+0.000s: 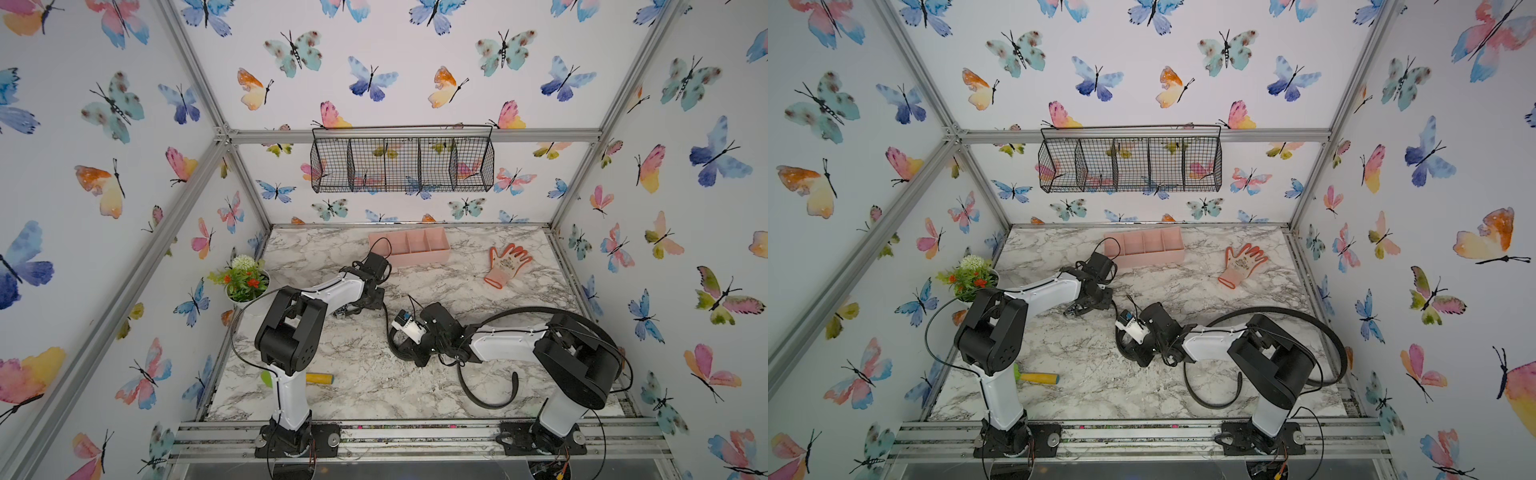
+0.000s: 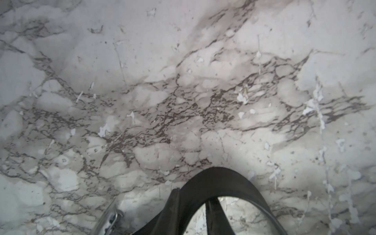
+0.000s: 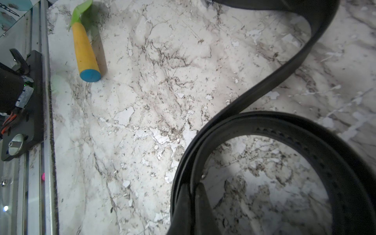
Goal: Place the belts into the storage roll
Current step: Roll the belt at the center of the board.
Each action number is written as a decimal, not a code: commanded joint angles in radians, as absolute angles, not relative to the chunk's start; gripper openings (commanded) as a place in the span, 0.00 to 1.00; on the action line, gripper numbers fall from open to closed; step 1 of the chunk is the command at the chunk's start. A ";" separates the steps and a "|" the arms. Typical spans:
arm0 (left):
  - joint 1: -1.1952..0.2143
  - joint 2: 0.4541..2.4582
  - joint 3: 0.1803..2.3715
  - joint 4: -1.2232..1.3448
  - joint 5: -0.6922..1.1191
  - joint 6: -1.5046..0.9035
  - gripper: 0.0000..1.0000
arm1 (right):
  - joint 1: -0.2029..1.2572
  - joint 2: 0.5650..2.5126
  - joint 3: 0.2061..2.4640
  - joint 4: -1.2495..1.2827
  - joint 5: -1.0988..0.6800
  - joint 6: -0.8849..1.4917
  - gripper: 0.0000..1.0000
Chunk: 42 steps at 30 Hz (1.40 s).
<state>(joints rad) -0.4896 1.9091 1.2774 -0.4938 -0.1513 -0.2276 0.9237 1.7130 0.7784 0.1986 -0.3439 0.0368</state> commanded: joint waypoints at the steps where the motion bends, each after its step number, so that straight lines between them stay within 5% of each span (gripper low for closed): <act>1: -0.483 1.909 1.258 -0.462 -0.071 -0.248 0.31 | 0.931 1.695 0.762 0.160 -0.358 0.000 0.03; 3: -0.483 1.883 1.223 -0.450 -0.052 -0.254 0.38 | 0.931 1.695 0.764 0.158 -0.349 0.002 0.03; 9: -0.485 1.737 1.103 -0.407 -0.094 -0.286 0.84 | 0.931 1.712 0.772 0.162 -0.340 0.035 0.03; 13: -0.483 1.647 1.100 -0.430 -0.158 -0.307 0.99 | 0.931 1.726 0.782 0.167 -0.326 0.061 0.03; 19: -0.474 1.475 1.020 -0.449 -0.192 -0.408 0.98 | 0.931 1.727 0.784 0.164 -0.307 0.074 0.03; 28: -0.463 1.201 0.674 -0.254 0.073 -0.676 0.98 | 0.932 1.725 0.767 0.184 -0.284 0.087 0.03; 36: -0.526 1.035 0.567 -0.402 0.071 -0.980 0.98 | 0.931 1.729 0.770 0.196 -0.280 0.088 0.03; 42: -0.584 1.139 0.559 -0.475 0.056 -1.188 0.98 | 0.930 1.715 0.756 0.209 -0.268 0.089 0.03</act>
